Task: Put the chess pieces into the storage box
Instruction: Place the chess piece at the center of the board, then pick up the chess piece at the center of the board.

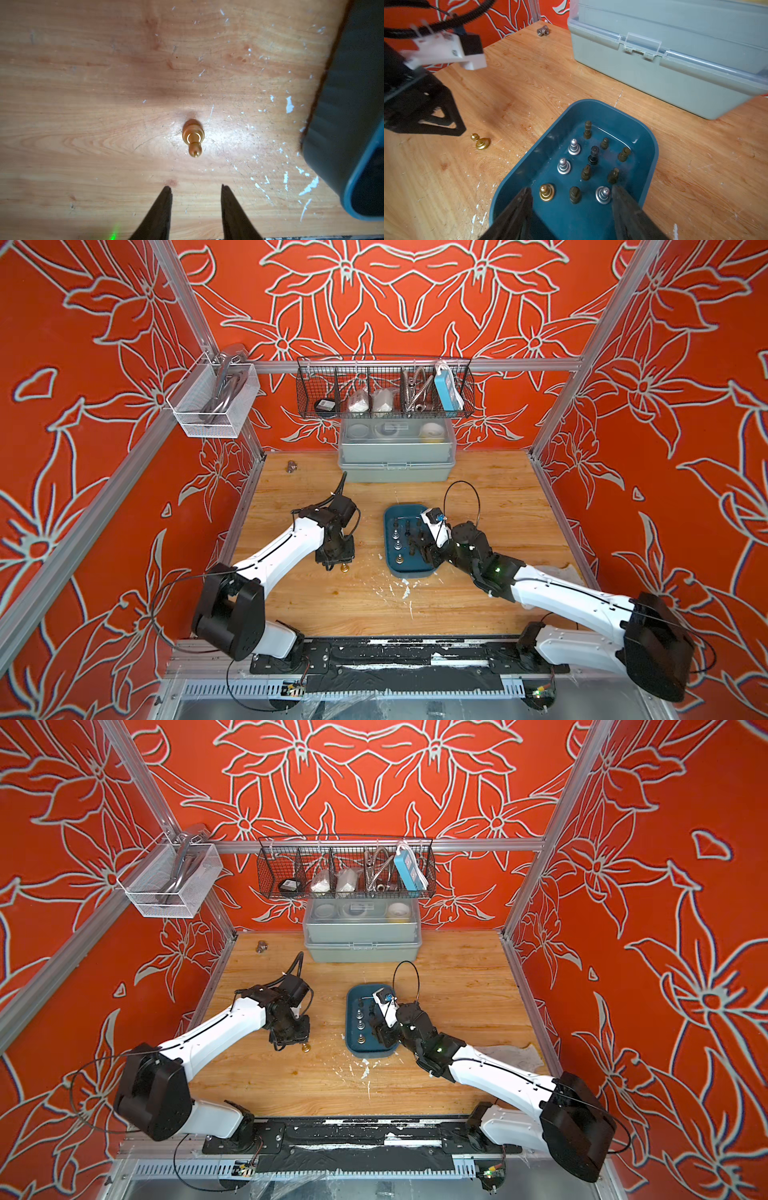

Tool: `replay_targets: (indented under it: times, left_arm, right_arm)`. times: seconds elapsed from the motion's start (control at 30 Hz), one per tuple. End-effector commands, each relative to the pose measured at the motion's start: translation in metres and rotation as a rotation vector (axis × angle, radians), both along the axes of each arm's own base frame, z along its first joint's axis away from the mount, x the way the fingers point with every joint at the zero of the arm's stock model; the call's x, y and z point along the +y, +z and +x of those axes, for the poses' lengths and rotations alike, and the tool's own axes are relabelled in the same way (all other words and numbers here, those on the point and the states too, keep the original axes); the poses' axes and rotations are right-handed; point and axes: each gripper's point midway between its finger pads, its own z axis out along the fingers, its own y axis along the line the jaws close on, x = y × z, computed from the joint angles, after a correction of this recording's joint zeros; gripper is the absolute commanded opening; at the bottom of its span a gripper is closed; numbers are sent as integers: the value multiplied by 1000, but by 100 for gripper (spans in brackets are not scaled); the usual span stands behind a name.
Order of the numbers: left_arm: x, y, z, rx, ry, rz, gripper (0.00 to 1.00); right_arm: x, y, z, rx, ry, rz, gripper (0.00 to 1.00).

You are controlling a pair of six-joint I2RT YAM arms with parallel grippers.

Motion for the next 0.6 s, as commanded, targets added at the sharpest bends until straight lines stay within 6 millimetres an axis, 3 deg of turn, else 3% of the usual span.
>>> replay_targets:
  times: [0.0,0.57]
  left_arm:
    - [1,-8,9,-10,11,29,40]
    - [4,-40,10,64,-11,95,30]
  right_arm:
    - [9,5,-8,-32,59,23,66]
    - [9,-1,-2,-20,34,1,67]
